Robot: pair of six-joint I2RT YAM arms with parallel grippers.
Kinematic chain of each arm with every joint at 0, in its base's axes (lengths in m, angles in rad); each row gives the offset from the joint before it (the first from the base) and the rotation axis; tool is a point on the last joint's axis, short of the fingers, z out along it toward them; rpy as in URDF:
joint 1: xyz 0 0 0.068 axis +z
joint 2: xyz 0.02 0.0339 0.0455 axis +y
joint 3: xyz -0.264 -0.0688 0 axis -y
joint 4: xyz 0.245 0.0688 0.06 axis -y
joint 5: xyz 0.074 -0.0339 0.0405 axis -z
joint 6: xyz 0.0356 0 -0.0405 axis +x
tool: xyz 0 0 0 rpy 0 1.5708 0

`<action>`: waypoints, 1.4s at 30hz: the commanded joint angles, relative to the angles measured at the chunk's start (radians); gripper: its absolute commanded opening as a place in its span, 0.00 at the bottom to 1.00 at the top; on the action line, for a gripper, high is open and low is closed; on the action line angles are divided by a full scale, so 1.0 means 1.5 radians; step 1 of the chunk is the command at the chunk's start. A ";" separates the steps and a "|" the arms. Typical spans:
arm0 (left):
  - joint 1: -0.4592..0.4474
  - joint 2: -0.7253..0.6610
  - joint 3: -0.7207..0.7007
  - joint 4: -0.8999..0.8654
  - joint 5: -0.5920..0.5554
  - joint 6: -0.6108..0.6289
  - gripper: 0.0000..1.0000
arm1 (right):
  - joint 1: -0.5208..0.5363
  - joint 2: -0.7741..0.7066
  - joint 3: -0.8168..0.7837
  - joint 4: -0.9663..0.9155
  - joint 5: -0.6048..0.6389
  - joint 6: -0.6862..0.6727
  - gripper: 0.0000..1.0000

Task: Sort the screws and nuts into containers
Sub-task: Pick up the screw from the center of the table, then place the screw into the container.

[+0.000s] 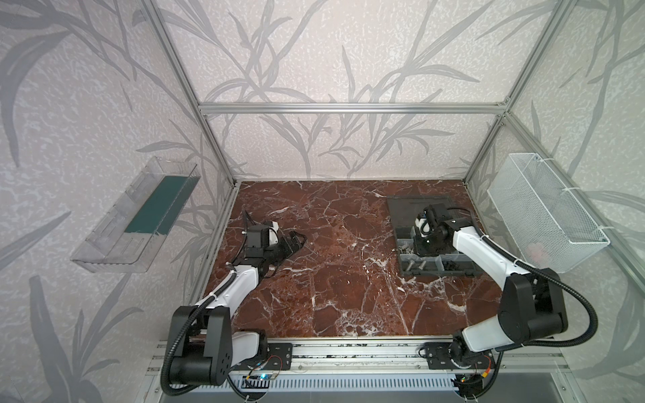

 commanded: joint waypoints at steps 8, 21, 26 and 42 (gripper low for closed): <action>0.003 -0.009 -0.008 0.013 0.003 0.005 0.99 | -0.138 -0.105 -0.077 -0.008 0.053 0.089 0.00; 0.002 -0.009 -0.012 0.013 0.003 0.002 0.99 | -0.231 -0.054 -0.076 0.029 0.037 0.066 0.00; 0.003 -0.009 -0.012 0.012 0.002 0.002 0.99 | -0.235 -0.018 -0.068 0.048 0.036 0.057 0.00; 0.003 -0.022 -0.008 -0.005 -0.008 0.008 0.99 | -0.236 0.043 -0.031 0.060 0.033 0.035 0.00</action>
